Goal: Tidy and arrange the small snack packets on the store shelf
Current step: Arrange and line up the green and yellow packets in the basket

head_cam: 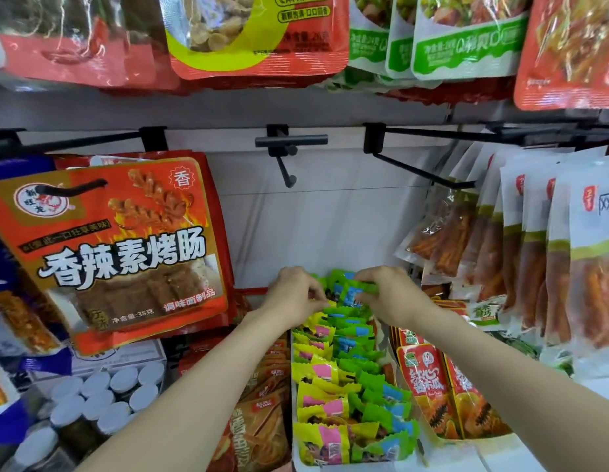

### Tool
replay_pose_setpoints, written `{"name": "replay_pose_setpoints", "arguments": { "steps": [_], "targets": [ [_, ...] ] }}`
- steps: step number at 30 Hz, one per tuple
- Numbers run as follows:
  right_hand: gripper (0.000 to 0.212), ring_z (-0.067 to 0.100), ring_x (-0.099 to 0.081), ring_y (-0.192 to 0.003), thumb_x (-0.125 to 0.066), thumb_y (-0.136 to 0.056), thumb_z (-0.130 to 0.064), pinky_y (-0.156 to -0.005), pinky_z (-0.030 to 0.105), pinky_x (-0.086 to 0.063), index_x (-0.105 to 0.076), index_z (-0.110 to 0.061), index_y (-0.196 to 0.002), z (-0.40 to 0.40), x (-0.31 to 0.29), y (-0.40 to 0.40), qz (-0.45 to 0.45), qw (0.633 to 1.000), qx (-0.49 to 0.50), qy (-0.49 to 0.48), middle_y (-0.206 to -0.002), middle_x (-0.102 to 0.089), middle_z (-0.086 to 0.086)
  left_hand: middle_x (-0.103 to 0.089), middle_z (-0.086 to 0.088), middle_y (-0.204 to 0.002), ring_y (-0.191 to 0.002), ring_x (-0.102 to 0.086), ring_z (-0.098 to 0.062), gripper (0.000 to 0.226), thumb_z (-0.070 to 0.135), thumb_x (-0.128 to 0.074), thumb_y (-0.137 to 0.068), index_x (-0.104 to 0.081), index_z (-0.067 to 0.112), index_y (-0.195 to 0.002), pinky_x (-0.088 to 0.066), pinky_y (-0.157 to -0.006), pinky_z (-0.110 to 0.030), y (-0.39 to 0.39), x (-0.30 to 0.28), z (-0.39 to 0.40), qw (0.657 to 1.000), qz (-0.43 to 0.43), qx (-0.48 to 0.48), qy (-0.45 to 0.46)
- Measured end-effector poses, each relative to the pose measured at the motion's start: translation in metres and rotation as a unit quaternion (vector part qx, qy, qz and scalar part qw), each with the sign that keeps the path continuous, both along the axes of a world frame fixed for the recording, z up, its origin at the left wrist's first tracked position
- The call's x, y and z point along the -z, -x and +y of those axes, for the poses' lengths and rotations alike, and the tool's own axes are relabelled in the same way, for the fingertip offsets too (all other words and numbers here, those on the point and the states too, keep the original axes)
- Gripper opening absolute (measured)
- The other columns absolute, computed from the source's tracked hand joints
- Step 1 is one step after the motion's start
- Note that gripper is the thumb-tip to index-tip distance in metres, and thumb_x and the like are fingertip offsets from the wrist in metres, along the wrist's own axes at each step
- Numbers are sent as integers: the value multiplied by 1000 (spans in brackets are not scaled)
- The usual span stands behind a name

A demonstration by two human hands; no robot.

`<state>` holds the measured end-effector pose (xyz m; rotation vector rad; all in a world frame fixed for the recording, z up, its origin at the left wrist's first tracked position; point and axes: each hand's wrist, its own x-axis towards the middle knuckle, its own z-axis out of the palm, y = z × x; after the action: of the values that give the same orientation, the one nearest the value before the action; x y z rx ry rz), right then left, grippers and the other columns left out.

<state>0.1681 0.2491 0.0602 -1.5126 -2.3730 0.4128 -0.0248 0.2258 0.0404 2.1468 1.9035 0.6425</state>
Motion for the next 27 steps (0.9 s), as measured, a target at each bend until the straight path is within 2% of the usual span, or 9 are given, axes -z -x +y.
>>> {"name": "replay_pose_setpoints", "arguments": {
  "steps": [3, 5, 7, 10, 13, 15, 17, 21, 27],
  "targets": [
    [39, 25, -54, -124, -65, -93, -24, -101, 25, -37, -60, -16, -132, 3, -6, 2, -9, 1000, -16, 1, -133, -61, 9, -62, -1, -115, -118, -49, -24, 16, 40, -73, -86, -77, 28, -96, -40, -102, -37, 6, 2, -1, 998, 24, -51, 14],
    [38, 26, -53, -123, -67, -91, -23, -101, 30, -41, -62, -18, -128, 4, -7, 8, 2, 1000, -14, -10, -128, -63, 12, -61, 0, -117, -120, -46, -25, 16, 41, -70, -88, -77, 29, -97, -37, -100, -37, 9, 2, -3, 996, 45, -72, 23],
    [36, 28, -53, -120, -70, -89, -24, -97, 33, -46, -63, -20, -123, 4, -4, 16, 23, 1000, -1, -18, -123, -65, 13, -63, -3, -113, -117, -50, -26, 16, 39, -74, -86, -77, 28, -97, -41, -97, -36, 12, 4, -4, 996, 27, -83, 34],
    [37, 30, -64, -97, -74, -85, -26, -87, 35, -53, -66, -17, -120, 2, 6, 22, 62, 998, 30, 6, -121, -63, 15, -72, -5, -108, -107, -61, -22, 16, 32, -78, -83, -78, 19, -93, -47, -88, -28, 18, 4, -3, 992, -14, -91, 84],
    [41, 28, -62, -111, -76, -83, -32, -97, 30, -47, -68, -19, -121, 5, 10, 18, 46, 998, 36, 25, -126, -63, 14, -74, -5, -105, -91, -62, -12, 8, 23, -77, -85, -75, 16, -83, -43, -76, -21, 22, 3, -1, 988, -24, -101, 113],
    [36, 25, -63, -111, -75, -85, -33, -91, 21, -44, -71, -19, -118, 8, 6, 15, 53, 997, 39, 33, -124, -66, 13, -73, -7, -102, -86, -61, -15, 9, 18, -75, -87, -70, 18, -80, -40, -72, -21, 22, 4, -1, 988, -23, -118, 94],
    [33, 22, -66, -106, -72, -87, -33, -84, 15, -41, -72, -19, -116, 7, 5, 15, 52, 998, 21, 41, -119, -70, 10, -73, -10, -101, -88, -63, -19, 5, 16, -72, -90, -71, 14, -85, -40, -71, -21, 21, 9, -2, 989, -26, -128, 69],
    [49, 23, -61, -112, -76, -80, -44, -99, 24, -42, -68, -21, -122, 3, 13, 21, 11, 998, -8, 62, -127, -63, 11, -72, -14, -102, -97, -66, -26, 10, 17, -73, -89, -67, 16, -80, -40, -72, -22, 19, 15, -3, 988, -62, -133, 54],
    [47, 28, -55, -121, -78, -82, -29, -104, 28, -42, -64, -20, -126, 14, 11, 24, -34, 999, -8, 40, -134, -55, 13, -70, -18, -108, -104, -65, -31, 17, 13, -72, -88, -63, 18, -74, -42, -76, -23, 27, 19, -6, 985, -90, -136, 58]
  ]
}}
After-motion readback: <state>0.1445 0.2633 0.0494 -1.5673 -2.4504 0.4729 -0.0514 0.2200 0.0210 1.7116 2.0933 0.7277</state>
